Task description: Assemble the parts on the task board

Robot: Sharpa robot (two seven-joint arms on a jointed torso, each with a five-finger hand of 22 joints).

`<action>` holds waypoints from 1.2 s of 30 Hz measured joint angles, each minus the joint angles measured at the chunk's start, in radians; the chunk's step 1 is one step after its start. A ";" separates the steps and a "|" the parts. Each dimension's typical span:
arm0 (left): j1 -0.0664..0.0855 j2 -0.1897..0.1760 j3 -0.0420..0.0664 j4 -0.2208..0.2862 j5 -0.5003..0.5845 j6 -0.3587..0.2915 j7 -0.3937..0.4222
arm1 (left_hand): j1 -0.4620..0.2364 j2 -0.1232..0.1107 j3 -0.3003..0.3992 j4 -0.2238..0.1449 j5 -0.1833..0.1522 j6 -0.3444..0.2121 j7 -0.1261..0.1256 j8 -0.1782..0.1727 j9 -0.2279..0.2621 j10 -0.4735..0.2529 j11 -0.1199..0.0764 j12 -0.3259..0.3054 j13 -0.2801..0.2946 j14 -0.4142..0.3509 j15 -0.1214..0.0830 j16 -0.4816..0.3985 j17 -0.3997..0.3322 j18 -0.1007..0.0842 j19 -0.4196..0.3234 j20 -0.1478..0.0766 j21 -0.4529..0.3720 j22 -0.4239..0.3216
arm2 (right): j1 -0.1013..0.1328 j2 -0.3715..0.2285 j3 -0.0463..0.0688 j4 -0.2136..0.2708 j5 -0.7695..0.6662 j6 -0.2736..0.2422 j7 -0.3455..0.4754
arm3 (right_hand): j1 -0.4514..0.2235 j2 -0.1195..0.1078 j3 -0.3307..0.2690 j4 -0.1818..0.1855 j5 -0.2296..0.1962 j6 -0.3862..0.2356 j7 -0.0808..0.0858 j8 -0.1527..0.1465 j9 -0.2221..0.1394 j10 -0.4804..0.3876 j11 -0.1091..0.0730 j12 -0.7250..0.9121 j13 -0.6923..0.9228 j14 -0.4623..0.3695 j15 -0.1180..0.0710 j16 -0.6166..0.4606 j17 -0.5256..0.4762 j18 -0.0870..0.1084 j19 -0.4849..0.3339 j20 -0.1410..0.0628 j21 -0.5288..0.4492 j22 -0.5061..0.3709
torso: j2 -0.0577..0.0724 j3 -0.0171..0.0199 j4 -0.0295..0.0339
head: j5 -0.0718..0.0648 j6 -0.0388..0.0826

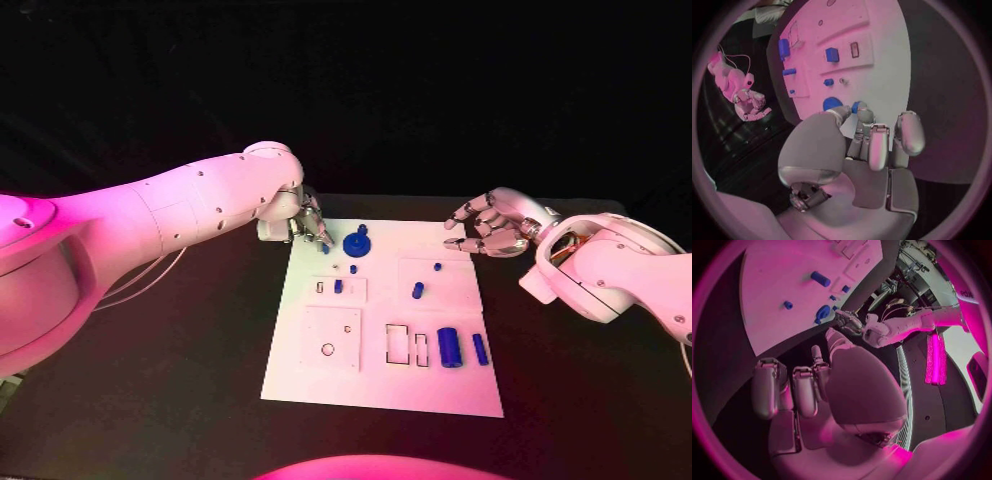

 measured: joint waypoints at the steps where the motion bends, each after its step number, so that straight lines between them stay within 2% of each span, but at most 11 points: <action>1: 0.000 0.000 0.000 -0.001 0.001 0.000 0.000 | 0.009 0.000 0.013 -0.005 0.000 -0.004 -0.003 0.008 0.005 -0.001 0.000 0.000 -0.002 0.000 0.000 0.000 0.000 0.000 -0.001 -0.005 0.000 0.001 | 0.000 0.000 0.000 0.000 0.000 0.000 0.000 | 0.000 0.000 0.000 0.000 0.000 0.000 0.000 0.000 0.000 0.000 0.000 0.000 0.000 0.000 0.000 0.000 0.000 0.000 0.000 0.000 0.000 0.000 | 0.000 0.0000 0.0000 | 0.000 -0.001; 10: 0.000 0.004 -0.002 -0.004 0.006 0.001 0.002 | 0.029 -0.006 0.071 -0.032 -0.004 -0.020 -0.001 0.036 0.026 0.001 -0.006 0.000 -0.002 0.003 -0.003 0.004 0.000 0.000 0.001 -0.007 0.000 0.008 | 0.000 -0.001 0.000 0.001 0.000 0.000 0.000 | 0.000 0.000 0.000 0.000 0.000 0.000 0.000 0.000 0.000 0.000 0.000 0.000 0.000 0.000 0.000 0.000 0.000 0.000 0.000 0.000 0.000 0.000 | 0.000 0.0003 0.0006 | -0.002 -0.003; 20: 0.000 0.004 -0.004 -0.005 0.010 0.001 0.003 | 0.044 -0.015 0.117 0.014 -0.003 -0.037 0.002 0.079 0.055 0.007 -0.010 0.000 -0.002 0.000 -0.007 0.008 0.000 0.000 0.004 -0.010 0.004 0.017 | 0.000 -0.002 0.000 0.001 0.000 0.000 0.000 | 0.000 0.000 0.000 0.000 0.000 0.000 0.000 0.000 0.000 0.000 0.000 0.000 0.000 0.000 0.000 0.000 0.000 0.000 0.000 0.000 0.000 0.001 | 0.000 0.0000 0.0006 | -0.002 -0.003; 21: 0.000 0.003 -0.005 -0.005 0.010 0.001 0.004 | 0.034 -0.024 0.132 0.021 0.000 -0.037 0.002 0.091 0.061 0.010 -0.008 0.000 -0.002 0.000 -0.007 0.008 0.000 0.000 0.004 -0.010 0.004 0.019 | 0.000 -0.002 0.000 0.001 0.000 0.000 0.000 | 0.000 0.000 0.000 0.000 0.000 0.000 0.000 0.000 0.000 0.000 0.000 0.000 0.000 0.000 0.000 0.000 0.000 0.000 0.000 0.000 0.000 0.001 | 0.000 0.0000 0.0006 | -0.002 -0.003; 22: 0.000 0.003 -0.005 -0.005 0.010 0.001 0.004 | 0.022 -0.037 0.195 -0.025 0.000 -0.037 0.002 0.093 0.061 0.015 -0.007 0.000 -0.001 0.000 -0.007 0.011 0.000 0.000 0.004 -0.010 0.008 0.022 | 0.000 -0.002 0.000 0.001 0.000 0.000 0.000 | 0.000 0.000 0.000 0.000 0.000 0.000 0.000 0.000 0.000 0.000 0.000 0.000 0.000 0.000 0.000 0.000 0.000 0.000 0.000 0.000 0.000 0.001 | 0.000 0.0000 0.0007 | -0.002 -0.003; 25: 0.000 0.001 -0.006 -0.005 0.012 -0.001 0.007 | -0.026 -0.065 0.250 -0.034 0.003 -0.035 0.000 0.121 0.081 0.034 -0.008 0.009 0.016 0.000 -0.007 0.017 0.000 0.000 0.012 -0.018 0.020 0.037 | 0.000 -0.002 0.000 0.001 0.000 0.000 0.000 | 0.000 0.000 0.000 0.000 0.000 0.000 0.000 0.000 0.000 0.000 0.000 0.000 0.000 0.000 0.000 0.000 0.000 0.000 0.000 0.000 0.000 0.001 | 0.000 -0.0001 0.0006 | -0.001 -0.002; 27: 0.000 -0.004 -0.007 -0.002 0.016 -0.004 0.009 | -0.063 -0.075 0.269 -0.032 0.018 -0.029 -0.006 0.139 0.092 0.055 -0.015 0.025 0.035 0.002 -0.013 0.026 0.000 0.000 0.029 -0.019 0.033 0.054 | 0.000 -0.002 0.000 0.001 0.000 0.000 0.000 | 0.000 0.000 0.000 0.000 0.000 0.000 0.000 0.000 0.000 0.000 0.000 0.000 0.000 0.000 0.000 0.000 0.000 0.000 0.000 0.000 0.000 0.001 | 0.000 0.0000 0.0007 | 0.000 -0.002; 28: 0.000 -0.006 -0.007 0.000 0.019 -0.007 0.011 | -0.094 -0.085 0.331 -0.080 0.027 -0.025 -0.009 0.147 0.096 0.075 -0.022 0.036 0.049 0.000 -0.018 0.032 0.000 0.000 0.045 -0.021 0.045 0.071 | 0.000 -0.002 0.000 0.001 0.000 0.000 0.000 | 0.000 0.000 0.000 0.000 0.000 0.000 0.000 0.000 0.000 0.000 0.000 0.000 0.000 0.000 0.000 0.000 0.000 0.000 0.000 0.000 0.000 0.001 | 0.000 0.0000 0.0008 | 0.000 -0.002; 29: 0.000 -0.010 -0.007 0.003 0.022 -0.010 0.012 | -0.116 -0.093 0.343 -0.086 0.045 -0.017 -0.011 0.155 0.097 0.085 -0.024 0.041 0.056 -0.002 -0.020 0.036 0.000 0.000 0.055 -0.024 0.055 0.078 | 0.000 -0.002 0.000 0.001 0.000 0.000 0.000 | 0.000 0.000 0.000 0.000 0.000 0.000 0.000 0.000 0.000 0.000 0.000 0.000 0.000 0.000 0.000 0.000 0.001 0.000 0.000 0.000 0.000 0.001 | 0.000 0.0000 0.0012 | 0.000 -0.002; 33: 0.000 -0.027 -0.008 0.024 0.042 -0.025 0.017 | -0.160 -0.104 0.345 -0.086 0.116 -0.001 -0.022 0.175 0.110 0.115 -0.035 0.058 0.077 -0.002 -0.027 0.047 0.000 0.000 0.079 -0.032 0.077 0.083 | 0.000 -0.002 0.000 0.001 0.000 0.001 0.000 | 0.000 0.000 0.002 -0.002 0.000 0.000 0.000 0.000 0.000 0.000 0.000 0.000 0.000 0.000 0.000 0.000 0.001 0.000 0.000 0.000 0.000 0.001 | -0.001 0.0000 0.0014 | 0.001 -0.002; 36: 0.000 -0.041 -0.009 0.046 0.055 -0.035 0.018 | -0.169 -0.107 0.345 -0.086 0.134 0.001 -0.025 0.176 0.110 0.121 -0.038 0.059 0.083 0.002 -0.030 0.047 0.000 0.000 0.083 -0.035 0.081 0.083 | 0.000 -0.003 0.000 0.001 0.000 0.001 0.000 | 0.000 0.000 0.003 -0.003 0.000 0.000 0.000 0.000 0.000 0.000 0.000 0.000 0.000 0.000 0.000 0.000 0.001 0.000 0.000 0.000 0.000 0.001 | -0.001 0.0000 0.0015 | 0.001 -0.003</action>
